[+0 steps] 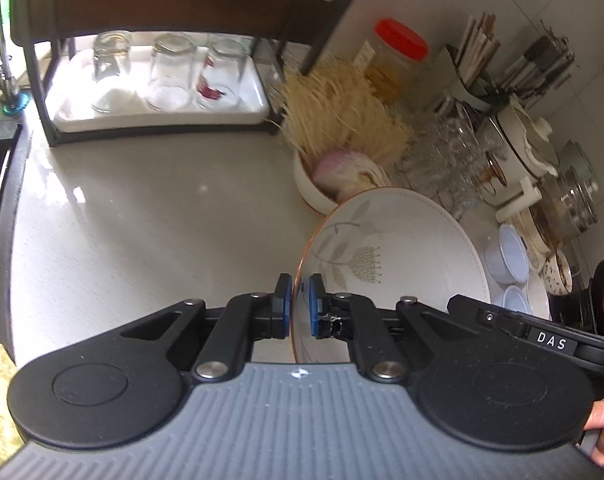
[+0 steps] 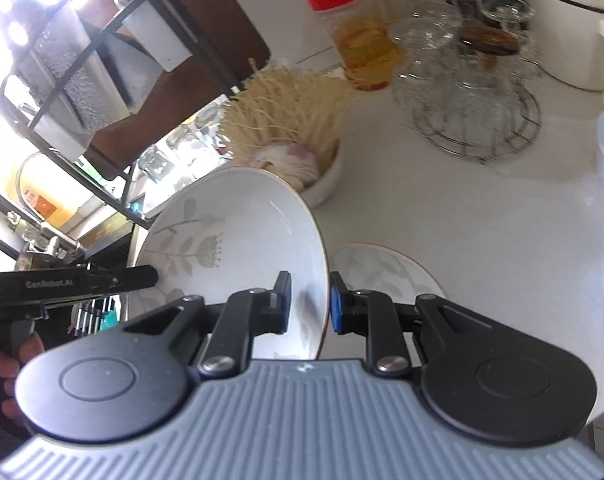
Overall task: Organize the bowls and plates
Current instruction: 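Lift the smaller plate with both grippers and carry it toward the stack, then lower the smaller plate over the stacked plates with both grippers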
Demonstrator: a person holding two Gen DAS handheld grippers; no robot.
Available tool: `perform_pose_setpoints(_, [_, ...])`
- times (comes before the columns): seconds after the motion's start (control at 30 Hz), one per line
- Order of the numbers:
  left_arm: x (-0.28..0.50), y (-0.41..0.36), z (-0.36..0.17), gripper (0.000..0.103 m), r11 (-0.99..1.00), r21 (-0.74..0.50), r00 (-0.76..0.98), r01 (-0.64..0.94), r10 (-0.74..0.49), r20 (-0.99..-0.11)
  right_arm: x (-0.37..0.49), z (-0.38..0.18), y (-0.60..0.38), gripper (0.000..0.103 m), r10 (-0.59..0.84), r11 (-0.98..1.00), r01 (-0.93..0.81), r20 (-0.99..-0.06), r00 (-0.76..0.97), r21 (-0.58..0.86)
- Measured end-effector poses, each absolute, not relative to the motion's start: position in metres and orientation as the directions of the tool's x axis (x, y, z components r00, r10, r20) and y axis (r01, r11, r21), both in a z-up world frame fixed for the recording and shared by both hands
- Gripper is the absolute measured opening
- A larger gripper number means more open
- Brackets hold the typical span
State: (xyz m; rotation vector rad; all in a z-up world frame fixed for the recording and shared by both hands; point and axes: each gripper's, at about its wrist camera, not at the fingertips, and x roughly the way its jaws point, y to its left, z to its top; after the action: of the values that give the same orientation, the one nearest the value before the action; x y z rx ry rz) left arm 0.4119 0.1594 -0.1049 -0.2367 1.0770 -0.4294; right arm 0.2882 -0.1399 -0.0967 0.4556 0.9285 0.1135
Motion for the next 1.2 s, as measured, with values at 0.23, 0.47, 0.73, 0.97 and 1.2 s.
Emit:
perform_pose_setpoints(0.23, [0.405,0.138,-0.125,0.010,0.895,-0.386,0.364,0.222,-0.444,-0.819,0.273,-0.108,-0.157,0.023,0.265,0.896,0.139,-0.758,0.596,0.422])
perform_pose_setpoints(0.47, [0.399,0.110,-0.145,0.010,0.891,-0.375,0.318,0.256,-0.444,-0.838,0.259,-0.115,-0.175,0.023,0.212,0.896,0.195,-0.771,0.601,0.398])
perform_pose_setpoints(0.73, [0.397,0.088,-0.160,0.011,0.888,-0.384,0.279,0.252,-0.446,-0.850,0.252,-0.126,-0.190,0.023,0.153,0.902,0.246,-0.794,0.588,0.356])
perform_pose_setpoints(0.97, [0.397,0.078,-0.165,0.011,0.906,-0.344,0.287,0.245,-0.407,-0.868,0.253,-0.135,-0.190,0.022,0.145,0.913,0.234,-0.802,0.580,0.335])
perform_pose_setpoints(1.2, [0.395,0.074,-0.171,0.011,0.918,-0.312,0.280,0.244,-0.375,-0.884,0.258,-0.142,-0.188,0.023,0.148,0.924,0.215,-0.815,0.561,0.316])
